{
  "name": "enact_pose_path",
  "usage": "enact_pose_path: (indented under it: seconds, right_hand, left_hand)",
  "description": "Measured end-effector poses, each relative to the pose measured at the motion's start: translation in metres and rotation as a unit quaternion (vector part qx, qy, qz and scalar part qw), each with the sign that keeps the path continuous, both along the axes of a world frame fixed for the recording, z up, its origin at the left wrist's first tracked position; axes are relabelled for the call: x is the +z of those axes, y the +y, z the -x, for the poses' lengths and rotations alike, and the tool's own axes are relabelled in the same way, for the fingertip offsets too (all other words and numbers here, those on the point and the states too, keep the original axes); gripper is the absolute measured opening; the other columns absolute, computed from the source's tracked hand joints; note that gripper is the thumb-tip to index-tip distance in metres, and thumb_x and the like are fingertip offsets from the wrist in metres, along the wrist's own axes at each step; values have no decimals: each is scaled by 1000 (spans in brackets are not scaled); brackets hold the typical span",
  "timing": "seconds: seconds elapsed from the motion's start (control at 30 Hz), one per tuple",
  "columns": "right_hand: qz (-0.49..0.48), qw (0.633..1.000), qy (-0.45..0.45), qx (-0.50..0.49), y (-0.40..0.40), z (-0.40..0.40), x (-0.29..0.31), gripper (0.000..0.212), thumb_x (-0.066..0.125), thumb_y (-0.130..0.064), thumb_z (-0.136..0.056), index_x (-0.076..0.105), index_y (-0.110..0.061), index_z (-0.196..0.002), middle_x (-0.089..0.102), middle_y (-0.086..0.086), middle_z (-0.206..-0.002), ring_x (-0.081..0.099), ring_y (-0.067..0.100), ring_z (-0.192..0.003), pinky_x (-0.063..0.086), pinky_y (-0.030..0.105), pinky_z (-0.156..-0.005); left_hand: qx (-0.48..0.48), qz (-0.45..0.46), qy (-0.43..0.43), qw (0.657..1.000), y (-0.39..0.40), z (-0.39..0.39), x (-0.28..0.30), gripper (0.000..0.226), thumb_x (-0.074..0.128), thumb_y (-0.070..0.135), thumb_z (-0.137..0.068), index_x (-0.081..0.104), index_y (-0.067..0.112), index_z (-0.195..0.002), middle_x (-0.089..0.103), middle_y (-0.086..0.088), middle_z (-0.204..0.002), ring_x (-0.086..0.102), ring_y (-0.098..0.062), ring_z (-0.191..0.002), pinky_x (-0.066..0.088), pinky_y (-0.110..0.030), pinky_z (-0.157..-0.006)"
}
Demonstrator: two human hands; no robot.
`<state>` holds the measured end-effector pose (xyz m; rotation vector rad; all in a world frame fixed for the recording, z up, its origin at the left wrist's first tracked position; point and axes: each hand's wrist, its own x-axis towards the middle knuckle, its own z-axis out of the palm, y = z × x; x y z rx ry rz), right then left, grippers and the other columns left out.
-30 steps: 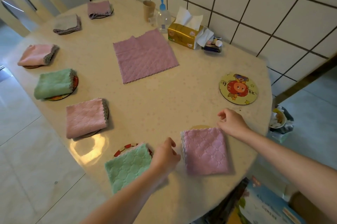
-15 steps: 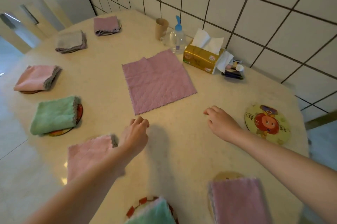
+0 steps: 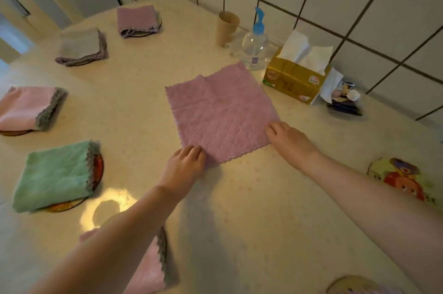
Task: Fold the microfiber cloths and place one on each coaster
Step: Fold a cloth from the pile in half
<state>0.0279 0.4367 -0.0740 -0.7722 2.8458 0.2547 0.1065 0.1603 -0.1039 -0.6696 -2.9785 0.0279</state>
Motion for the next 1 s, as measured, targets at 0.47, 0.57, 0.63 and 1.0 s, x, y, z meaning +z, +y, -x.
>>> enact_pose_path:
  seconds: [0.47, 0.57, 0.63, 1.0]
  right_hand:
    - [100, 990, 99, 18, 30, -49, 6, 29, 68, 5, -70, 57, -14, -89, 60, 3, -85, 51, 23, -76, 38, 31, -63]
    - [137, 986, 91, 37, 55, -102, 10, 37, 74, 7, -60, 61, -15, -87, 63, 2, -85, 56, 24, -74, 46, 34, -62]
    - [159, 983, 73, 46, 68, -140, 15, 42, 76, 8, -59, 64, -16, -91, 65, 0, -87, 59, 22, -75, 50, 32, -63]
    - [340, 929, -112, -96, 116, -275, 40, 17, 65, -9, -84, 64, -24, -93, 62, -16, -86, 59, -1, -80, 48, 16, -70]
  left_hand:
    - [89, -90, -36, 991, 0, -38, 10, 17, 68, 9, -74, 54, 14, -82, 65, -2, -71, 64, -26, -66, 51, -32, -70]
    - [34, -101, -48, 993, -1, -81, 15, 19, 65, 11, -72, 58, 15, -89, 66, 1, -77, 62, -23, -72, 49, -31, -76]
    - [16, -130, -79, 988, 2, -114, 20, 15, 54, 19, -79, 61, 17, -92, 66, 3, -83, 62, -20, -80, 47, -28, -78]
    - [230, -341, -218, 885, 32, -244, 64, 21, 62, 9, -84, 60, 30, -89, 65, 11, -82, 60, -4, -77, 49, -24, -68]
